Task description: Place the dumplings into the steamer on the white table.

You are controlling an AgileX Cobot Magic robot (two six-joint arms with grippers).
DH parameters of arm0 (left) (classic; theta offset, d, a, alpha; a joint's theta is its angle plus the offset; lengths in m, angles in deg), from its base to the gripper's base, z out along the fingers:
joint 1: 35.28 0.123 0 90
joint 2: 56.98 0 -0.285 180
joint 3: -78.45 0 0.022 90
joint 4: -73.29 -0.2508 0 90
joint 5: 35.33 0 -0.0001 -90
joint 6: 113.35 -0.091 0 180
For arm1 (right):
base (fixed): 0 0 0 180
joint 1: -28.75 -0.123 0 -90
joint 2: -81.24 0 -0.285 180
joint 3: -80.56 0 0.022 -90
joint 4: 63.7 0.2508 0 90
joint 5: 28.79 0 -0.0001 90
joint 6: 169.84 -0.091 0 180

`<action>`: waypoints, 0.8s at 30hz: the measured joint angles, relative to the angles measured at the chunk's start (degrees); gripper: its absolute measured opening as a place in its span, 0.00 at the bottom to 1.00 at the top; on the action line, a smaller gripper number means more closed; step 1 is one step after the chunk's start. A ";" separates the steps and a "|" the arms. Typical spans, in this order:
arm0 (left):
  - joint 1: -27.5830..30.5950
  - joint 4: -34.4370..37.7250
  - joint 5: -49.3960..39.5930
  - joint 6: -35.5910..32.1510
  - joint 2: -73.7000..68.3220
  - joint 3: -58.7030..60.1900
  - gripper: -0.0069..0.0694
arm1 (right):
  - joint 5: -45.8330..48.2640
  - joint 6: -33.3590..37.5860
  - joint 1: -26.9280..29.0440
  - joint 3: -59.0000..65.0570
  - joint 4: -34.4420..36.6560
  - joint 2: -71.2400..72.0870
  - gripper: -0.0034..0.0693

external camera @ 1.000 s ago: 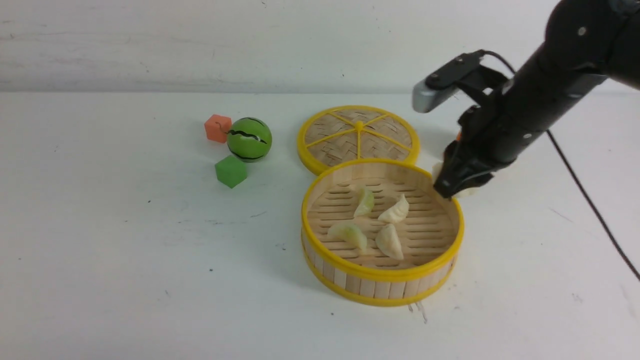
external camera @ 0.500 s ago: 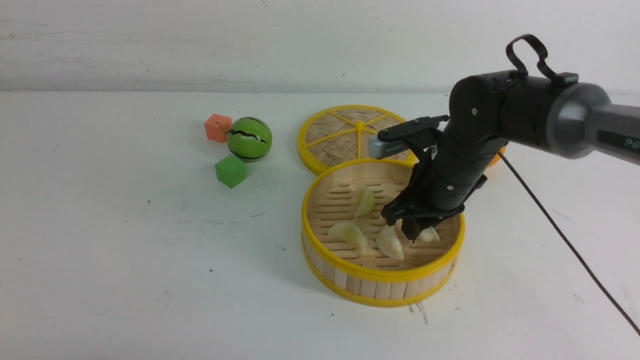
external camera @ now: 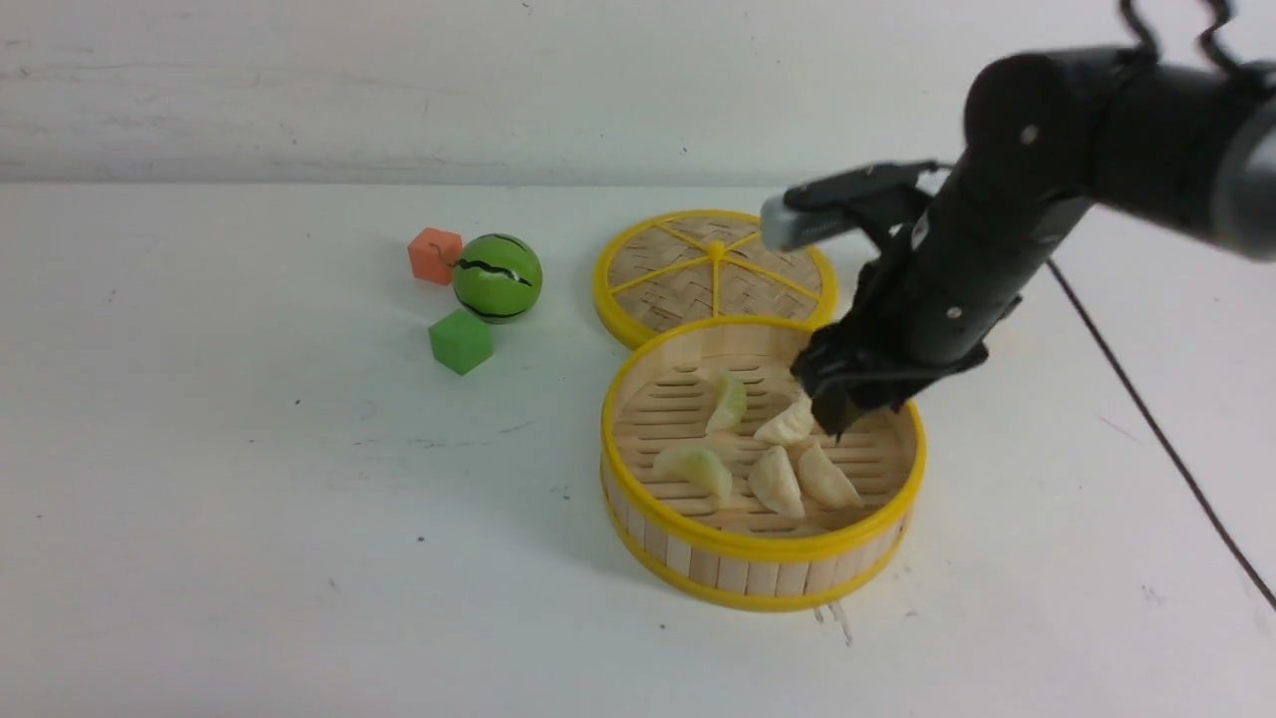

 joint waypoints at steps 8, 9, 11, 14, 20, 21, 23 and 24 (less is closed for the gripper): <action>0.00 0.00 0.00 0.00 0.00 0.00 0.23 | -1.84 1.22 0.00 6.17 0.79 17.87 0.16; 0.00 0.00 0.00 0.00 0.00 0.00 0.23 | -2.86 1.22 0.00 8.47 0.87 20.43 0.11; 0.00 0.00 0.00 0.00 0.00 0.00 0.24 | -5.58 1.22 0.00 14.07 0.99 26.04 0.04; 0.00 0.00 0.00 0.00 0.00 0.00 0.24 | -9.46 1.22 0.00 20.34 1.28 32.12 0.02; 0.00 0.00 0.00 0.00 0.00 0.00 0.24 | -15.91 1.27 0.00 31.42 1.34 45.02 0.02; 0.00 0.00 0.00 0.00 0.00 0.00 0.25 | -16.74 1.27 0.00 32.94 1.34 47.02 0.02; 0.00 0.00 0.00 0.00 0.00 0.00 0.25 | -17.41 1.27 0.00 33.84 1.34 48.65 0.02; 0.00 0.00 0.00 0.00 0.00 0.00 0.25 | -18.17 1.27 0.00 35.00 1.34 51.48 0.02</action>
